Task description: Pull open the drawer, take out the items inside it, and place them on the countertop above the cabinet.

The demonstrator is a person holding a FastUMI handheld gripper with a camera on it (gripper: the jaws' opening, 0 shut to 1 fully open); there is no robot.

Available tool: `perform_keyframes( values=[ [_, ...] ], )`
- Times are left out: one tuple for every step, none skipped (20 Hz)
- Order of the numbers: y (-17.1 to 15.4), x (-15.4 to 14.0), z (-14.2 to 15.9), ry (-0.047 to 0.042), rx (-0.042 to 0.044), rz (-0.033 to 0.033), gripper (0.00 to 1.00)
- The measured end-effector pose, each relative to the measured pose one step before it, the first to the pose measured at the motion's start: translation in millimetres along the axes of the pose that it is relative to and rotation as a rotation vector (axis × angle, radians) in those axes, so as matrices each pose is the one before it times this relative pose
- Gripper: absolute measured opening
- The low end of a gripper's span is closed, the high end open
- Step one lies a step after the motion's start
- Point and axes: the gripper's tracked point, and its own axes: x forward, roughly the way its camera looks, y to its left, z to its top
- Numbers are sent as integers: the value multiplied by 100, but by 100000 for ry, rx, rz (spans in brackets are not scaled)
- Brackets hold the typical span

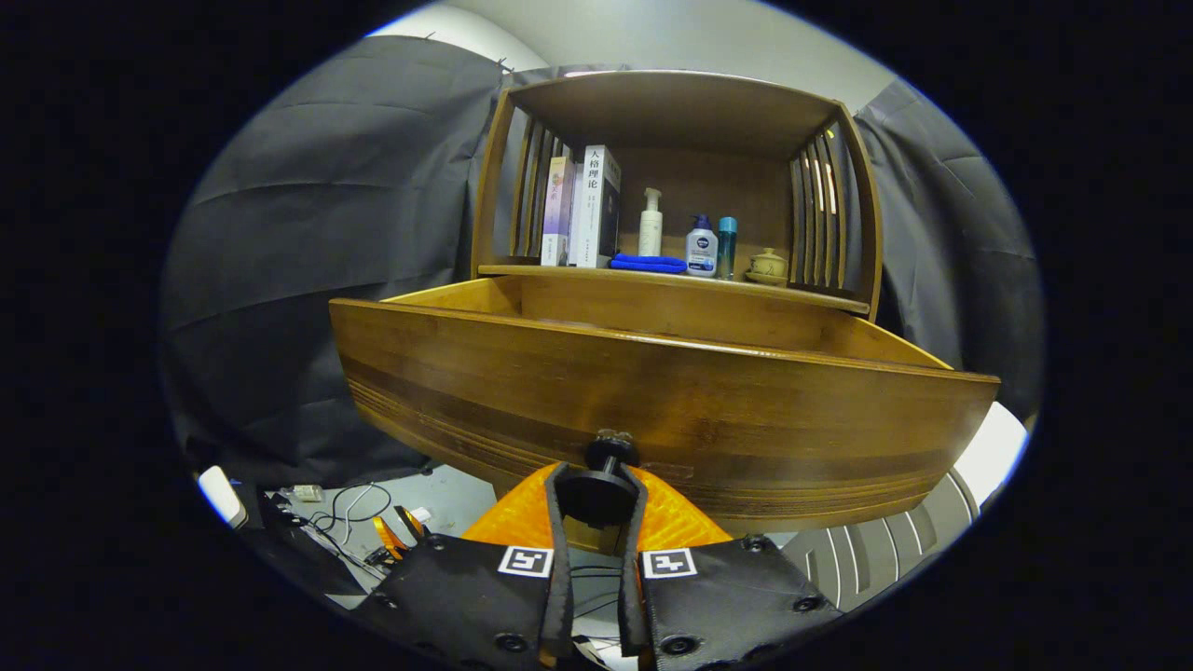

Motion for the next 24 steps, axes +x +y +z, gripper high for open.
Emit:
perform_keyframes(
  values=[
    [13,57,13,-75,-782,64,23],
    [10,-239,81,-704,316,-133,23],
    [155,246,-64,-457,-318,252,30],
    [16,-25,-63,-496,-214,489,37],
    [2,-319,129,-196,157,757,43],
    [215,-267,429,-1639,981,1597,50],
    [333,-204,857,-2445,706,1216,57],
    [-29,-517,999,-2614,237,526,64],
    [20,-312,981,-2885,-145,619,71],
    [9,-146,926,-2932,-730,23,78],
    [-158,-611,1453,-3226,-834,-478,84],
    [-67,-262,1278,-3314,-587,34,91],
    [47,-121,1228,-2781,-317,796,98],
    [214,-45,1182,-1715,-49,1158,98],
    [232,-130,1094,-1432,343,1778,98],
    [170,132,1207,-1467,516,1655,98],
    [-129,200,1179,-1026,163,841,98],
    [-251,285,1110,-702,-30,157,98],
    [-320,366,947,-101,201,168,98],
    [-180,462,878,161,708,1134,98],
    [-100,731,888,130,1323,1498,98],
    [-334,718,835,586,809,1486,98],
    [-907,660,860,-41,1048,-187,98],
    [-849,682,869,-207,1584,-776,98]
  ],
)
